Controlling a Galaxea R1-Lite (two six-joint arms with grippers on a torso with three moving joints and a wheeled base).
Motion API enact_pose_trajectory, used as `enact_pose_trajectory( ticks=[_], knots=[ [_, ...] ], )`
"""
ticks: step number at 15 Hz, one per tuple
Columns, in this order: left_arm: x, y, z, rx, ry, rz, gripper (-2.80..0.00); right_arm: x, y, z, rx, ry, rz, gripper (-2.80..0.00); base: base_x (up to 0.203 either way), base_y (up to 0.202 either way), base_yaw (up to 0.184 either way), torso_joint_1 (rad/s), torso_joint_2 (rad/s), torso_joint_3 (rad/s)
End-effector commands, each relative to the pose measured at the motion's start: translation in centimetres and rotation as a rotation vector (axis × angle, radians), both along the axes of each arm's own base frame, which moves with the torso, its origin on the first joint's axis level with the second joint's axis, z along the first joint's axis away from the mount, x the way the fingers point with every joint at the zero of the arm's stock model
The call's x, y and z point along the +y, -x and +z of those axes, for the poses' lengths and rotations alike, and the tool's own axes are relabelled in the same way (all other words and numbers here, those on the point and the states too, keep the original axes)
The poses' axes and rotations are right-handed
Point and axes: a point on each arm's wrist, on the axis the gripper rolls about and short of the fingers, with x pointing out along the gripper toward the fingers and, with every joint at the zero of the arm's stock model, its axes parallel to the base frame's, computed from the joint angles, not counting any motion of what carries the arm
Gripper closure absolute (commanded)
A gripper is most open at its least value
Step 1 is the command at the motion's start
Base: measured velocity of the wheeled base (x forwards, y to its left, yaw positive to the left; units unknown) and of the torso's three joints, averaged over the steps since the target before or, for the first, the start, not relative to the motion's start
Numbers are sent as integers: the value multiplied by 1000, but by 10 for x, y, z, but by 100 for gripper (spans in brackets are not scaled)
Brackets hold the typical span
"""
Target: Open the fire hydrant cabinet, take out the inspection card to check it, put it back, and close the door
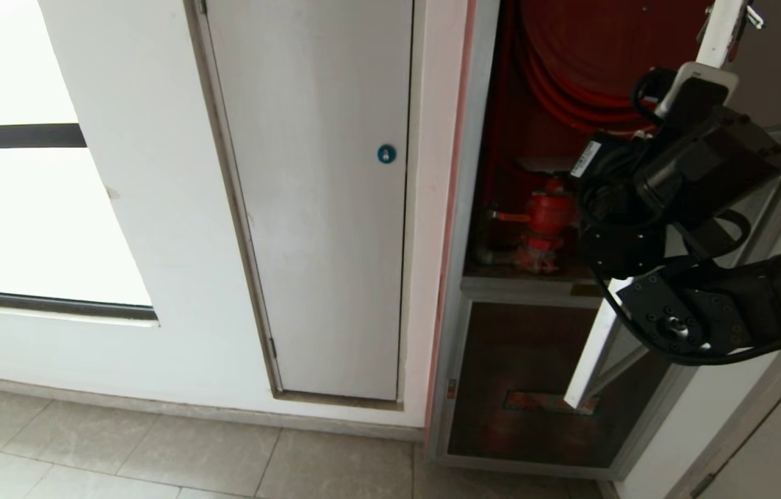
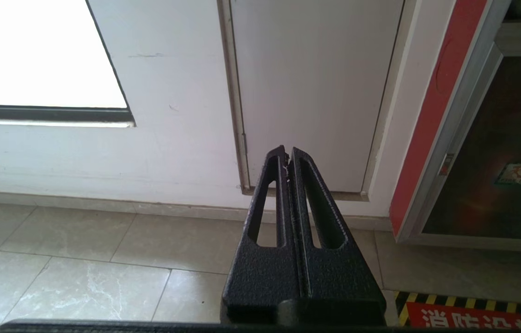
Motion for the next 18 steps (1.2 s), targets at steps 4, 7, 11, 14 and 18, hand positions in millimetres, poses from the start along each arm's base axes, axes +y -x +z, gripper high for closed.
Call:
enact_pose_trajectory(
  ticks=[4,7,11,14,18],
  knots=[
    [0,-1,-2,7,0,1,0,-19,40,9,-12,-17,-13,0,0,0,0,0,0,0],
    [0,-1,-2,6,0,1,0,-29,60,12,-18,-20,-14,0,0,0,0,0,0,0],
    [0,-1,-2,6,0,-1,0,-39,82,14,-25,-25,-16,0,0,0,0,0,0,0],
    [0,0,-2,5,0,0,0,-47,96,18,-34,-36,-24,0,0,0,0,0,0,0],
    [0,-1,-2,8,0,1,0,-55,113,10,-9,-29,-31,0,0,0,0,0,0,0]
  ],
)
